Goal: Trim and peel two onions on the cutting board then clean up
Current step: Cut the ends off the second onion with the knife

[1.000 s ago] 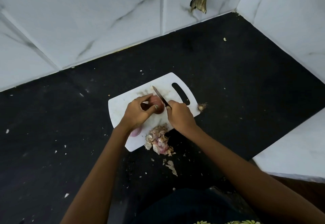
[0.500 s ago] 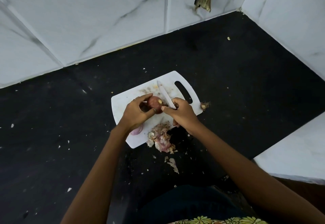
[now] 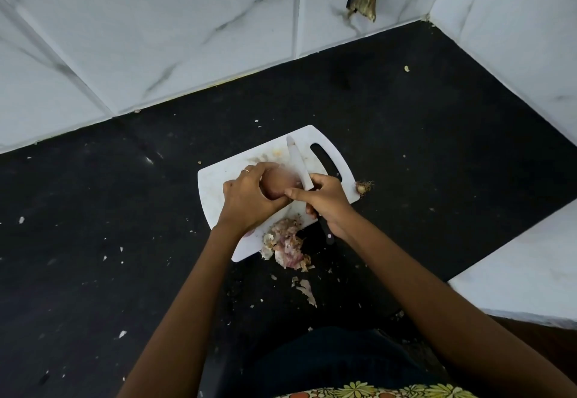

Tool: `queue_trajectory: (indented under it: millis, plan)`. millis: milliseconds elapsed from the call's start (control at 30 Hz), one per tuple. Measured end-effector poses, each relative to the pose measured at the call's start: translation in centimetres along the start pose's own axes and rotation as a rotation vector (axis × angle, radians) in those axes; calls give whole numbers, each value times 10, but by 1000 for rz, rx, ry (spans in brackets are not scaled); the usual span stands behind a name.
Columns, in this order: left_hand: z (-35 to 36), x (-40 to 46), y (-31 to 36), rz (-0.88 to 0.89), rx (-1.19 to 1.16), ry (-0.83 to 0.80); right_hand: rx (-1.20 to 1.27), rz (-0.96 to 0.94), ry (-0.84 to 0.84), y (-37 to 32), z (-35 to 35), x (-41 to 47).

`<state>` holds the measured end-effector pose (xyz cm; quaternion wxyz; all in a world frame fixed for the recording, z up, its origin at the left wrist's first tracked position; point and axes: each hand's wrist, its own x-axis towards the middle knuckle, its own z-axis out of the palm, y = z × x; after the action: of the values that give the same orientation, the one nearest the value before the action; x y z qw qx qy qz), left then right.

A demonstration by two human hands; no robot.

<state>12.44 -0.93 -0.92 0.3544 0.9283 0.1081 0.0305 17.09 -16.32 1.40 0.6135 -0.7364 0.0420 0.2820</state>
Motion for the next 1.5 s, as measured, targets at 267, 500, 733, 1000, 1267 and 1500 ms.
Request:
queue_trajectory:
  millis: [267, 500, 733, 1000, 1267, 1500]
  plan:
    - [2, 2, 6, -31, -220, 19, 42, -47, -28, -15, -6, 1]
    - [2, 5, 19, -21, -444, 110, 47, -179, -15, -28, -15, -1]
    - [5, 6, 19, -76, -332, -98, -56, -202, 33, -21, -14, 1]
    - [12, 2, 14, -64, -35, -79, -149, -110, 9, -2, -11, 1]
    - [-3, 5, 18, -88, -207, -97, -315, -183, 47, -4, -7, 1]
    - [-3, 6, 19, -127, -227, -53, -735, -275, -26, -4, -18, -10]
